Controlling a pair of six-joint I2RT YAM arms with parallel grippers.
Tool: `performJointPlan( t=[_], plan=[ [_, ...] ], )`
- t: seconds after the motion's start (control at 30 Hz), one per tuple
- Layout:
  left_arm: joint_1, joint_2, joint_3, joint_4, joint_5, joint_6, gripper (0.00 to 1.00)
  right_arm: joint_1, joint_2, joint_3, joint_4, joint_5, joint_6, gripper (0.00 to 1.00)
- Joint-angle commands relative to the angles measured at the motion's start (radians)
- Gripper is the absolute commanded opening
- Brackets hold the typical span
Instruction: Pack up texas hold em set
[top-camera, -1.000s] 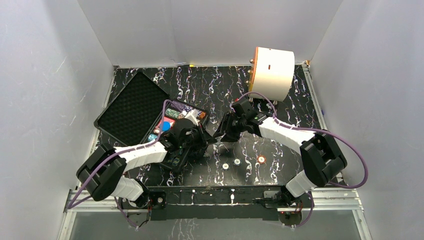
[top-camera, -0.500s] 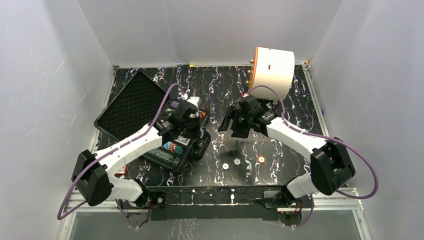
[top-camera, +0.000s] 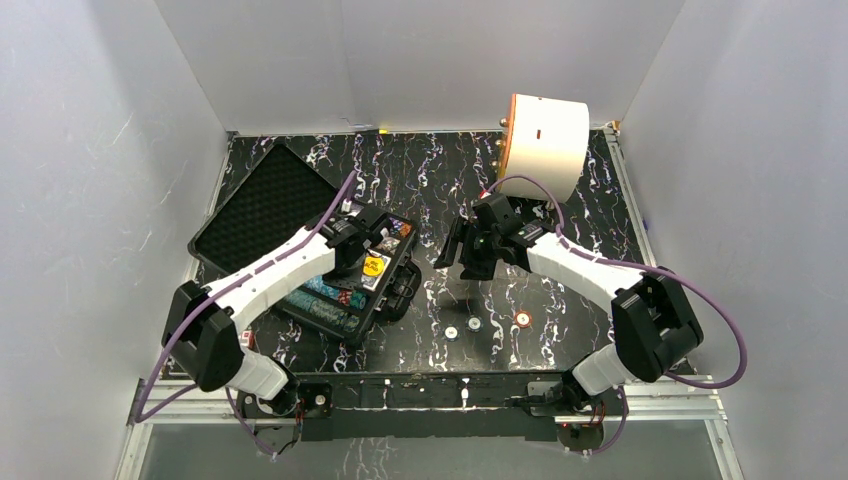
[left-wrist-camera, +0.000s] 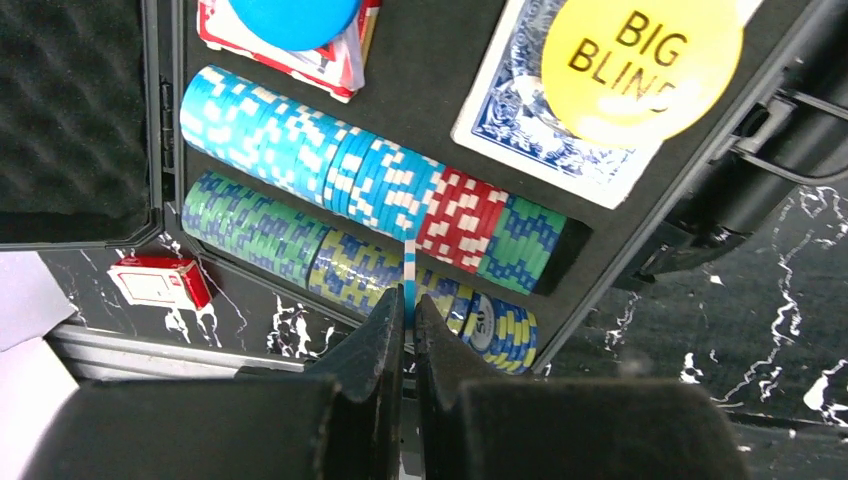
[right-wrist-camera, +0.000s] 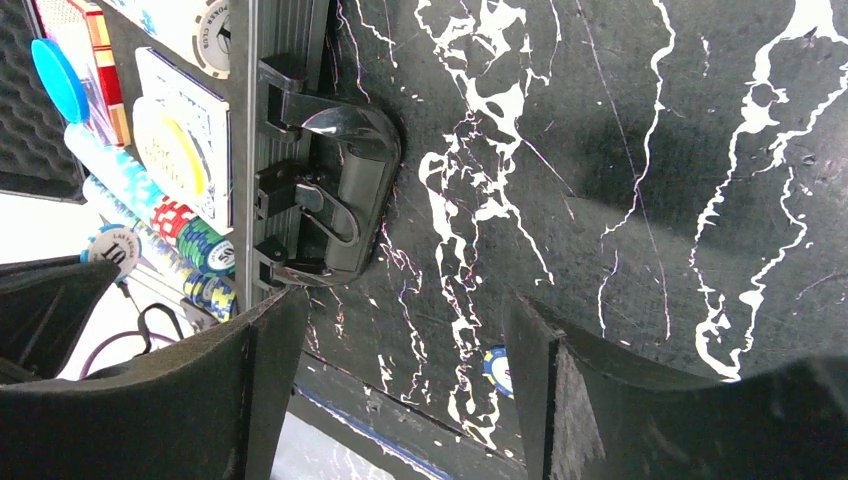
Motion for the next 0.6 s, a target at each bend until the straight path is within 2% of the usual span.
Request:
performJointPlan(
  t=[0.0, 0.27, 0.57],
  plan=[
    [0.025, 0.01, 0.022, -0.041, -0.043, 0.029, 0.0, -0.002, -0.01, 0.026, 0.009, -0.012, -0.011, 0.78],
    [0.043, 0.042, 0.017, -0.017, -0.01, 0.079, 0.0, -0.001, -0.009, 0.02, 0.008, -0.008, -0.011, 0.78],
    [0.046, 0.035, -0.022, 0.021, 0.163, 0.112, 0.0, -0.002, 0.0, 0.021, 0.008, -0.011, -0.011, 0.77]
  ],
)
